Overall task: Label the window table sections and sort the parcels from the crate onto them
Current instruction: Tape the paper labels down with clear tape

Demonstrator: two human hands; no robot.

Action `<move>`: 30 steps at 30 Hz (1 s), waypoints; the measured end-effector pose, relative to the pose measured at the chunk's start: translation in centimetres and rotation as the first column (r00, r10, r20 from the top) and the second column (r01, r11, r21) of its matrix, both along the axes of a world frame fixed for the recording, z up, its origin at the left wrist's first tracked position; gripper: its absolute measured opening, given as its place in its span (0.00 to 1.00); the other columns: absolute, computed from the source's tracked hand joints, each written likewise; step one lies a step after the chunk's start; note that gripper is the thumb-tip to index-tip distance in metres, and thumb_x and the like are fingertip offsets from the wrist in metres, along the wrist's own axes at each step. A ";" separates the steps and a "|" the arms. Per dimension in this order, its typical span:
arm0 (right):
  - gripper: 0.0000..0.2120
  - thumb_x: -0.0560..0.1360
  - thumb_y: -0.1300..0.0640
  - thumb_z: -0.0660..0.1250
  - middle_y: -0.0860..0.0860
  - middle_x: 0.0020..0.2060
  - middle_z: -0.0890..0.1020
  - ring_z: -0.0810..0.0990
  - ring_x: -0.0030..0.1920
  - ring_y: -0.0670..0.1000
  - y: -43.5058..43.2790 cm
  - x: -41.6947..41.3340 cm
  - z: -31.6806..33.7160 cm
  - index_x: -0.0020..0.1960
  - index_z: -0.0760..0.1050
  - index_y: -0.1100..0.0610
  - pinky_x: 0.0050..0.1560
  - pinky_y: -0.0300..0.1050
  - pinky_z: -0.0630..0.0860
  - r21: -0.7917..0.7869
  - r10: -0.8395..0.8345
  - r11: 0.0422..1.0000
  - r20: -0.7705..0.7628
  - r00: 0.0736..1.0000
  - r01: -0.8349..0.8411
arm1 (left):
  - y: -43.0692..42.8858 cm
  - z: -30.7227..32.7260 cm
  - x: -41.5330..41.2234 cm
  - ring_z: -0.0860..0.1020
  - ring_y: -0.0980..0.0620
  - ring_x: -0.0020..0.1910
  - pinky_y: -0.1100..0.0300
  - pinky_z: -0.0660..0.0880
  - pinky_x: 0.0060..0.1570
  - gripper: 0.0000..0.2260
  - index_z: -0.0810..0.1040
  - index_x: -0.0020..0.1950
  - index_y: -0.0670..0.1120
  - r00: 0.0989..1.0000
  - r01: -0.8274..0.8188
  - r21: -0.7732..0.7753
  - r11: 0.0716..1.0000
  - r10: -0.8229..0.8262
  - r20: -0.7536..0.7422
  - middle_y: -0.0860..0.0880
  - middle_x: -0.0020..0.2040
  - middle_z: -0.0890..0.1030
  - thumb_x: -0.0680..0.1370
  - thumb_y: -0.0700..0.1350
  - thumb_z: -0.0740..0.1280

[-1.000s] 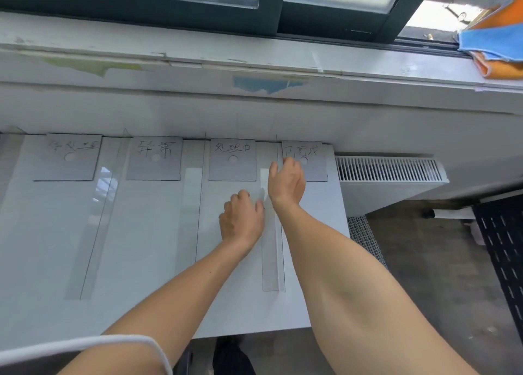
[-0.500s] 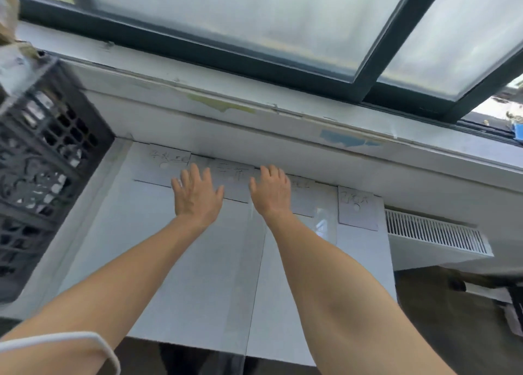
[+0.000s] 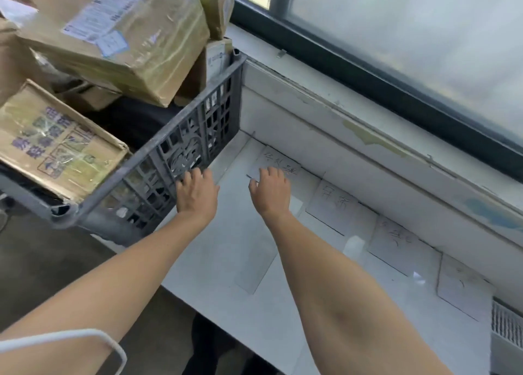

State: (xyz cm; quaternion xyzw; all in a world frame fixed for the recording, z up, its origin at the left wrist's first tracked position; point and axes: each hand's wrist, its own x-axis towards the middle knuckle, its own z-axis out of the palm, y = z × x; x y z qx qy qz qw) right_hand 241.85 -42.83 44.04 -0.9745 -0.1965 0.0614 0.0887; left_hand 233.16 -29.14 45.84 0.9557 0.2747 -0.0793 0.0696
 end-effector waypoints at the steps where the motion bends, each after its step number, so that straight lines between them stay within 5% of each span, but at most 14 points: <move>1: 0.15 0.82 0.50 0.56 0.54 0.59 0.78 0.73 0.60 0.57 1.4 -0.1 -0.3 0.62 0.74 0.58 0.58 0.48 0.67 0.002 0.009 1.000 -0.007 1.000 -0.009 | 0.8 -0.5 -0.4 0.70 0.42 0.65 0.47 0.69 0.61 0.16 0.70 0.66 0.43 1.000 -0.024 -0.025 0.999 0.024 -0.004 0.42 0.65 0.73 0.82 0.50 0.61; 9: 0.13 0.81 0.50 0.59 0.57 0.46 0.81 0.76 0.42 0.58 8.4 -0.2 -2.9 0.46 0.70 0.59 0.40 0.47 0.68 0.046 -0.170 0.982 -0.217 0.961 0.184 | 2.8 -5.0 -2.7 0.80 0.40 0.55 0.53 0.73 0.47 0.10 0.77 0.56 0.41 0.988 -0.074 -0.216 0.974 0.042 -0.148 0.41 0.55 0.81 0.82 0.46 0.61; 15: 0.16 0.79 0.45 0.65 0.54 0.39 0.77 0.74 0.39 0.55 11.2 -0.4 -4.8 0.42 0.70 0.58 0.36 0.45 0.66 0.108 -0.241 0.951 -0.323 0.915 0.289 | 3.0 -7.1 -3.2 0.81 0.40 0.51 0.54 0.73 0.43 0.08 0.79 0.51 0.41 0.986 -0.050 -0.214 0.976 0.014 -0.167 0.41 0.51 0.82 0.80 0.36 0.60; 20: 0.10 0.77 0.55 0.66 0.53 0.38 0.76 0.74 0.37 0.55 12.4 0.0 -5.7 0.40 0.70 0.58 0.36 0.44 0.66 0.108 -0.310 0.927 -0.316 0.897 0.359 | 3.7 -7.9 -2.8 0.81 0.39 0.48 0.54 0.72 0.41 0.09 0.79 0.49 0.39 0.991 -0.028 -0.201 0.979 0.000 -0.137 0.41 0.49 0.82 0.77 0.31 0.60; 30: 0.14 0.76 0.57 0.65 0.51 0.34 0.73 0.73 0.36 0.56 12.9 0.5 -5.5 0.34 0.64 0.56 0.34 0.43 0.65 0.132 -0.364 0.890 -0.369 0.855 0.436 | 4.0 -7.9 -2.8 0.81 0.39 0.48 0.54 0.67 0.38 0.08 0.78 0.52 0.40 0.998 -0.008 -0.164 0.986 -0.004 -0.069 0.41 0.47 0.82 0.80 0.34 0.60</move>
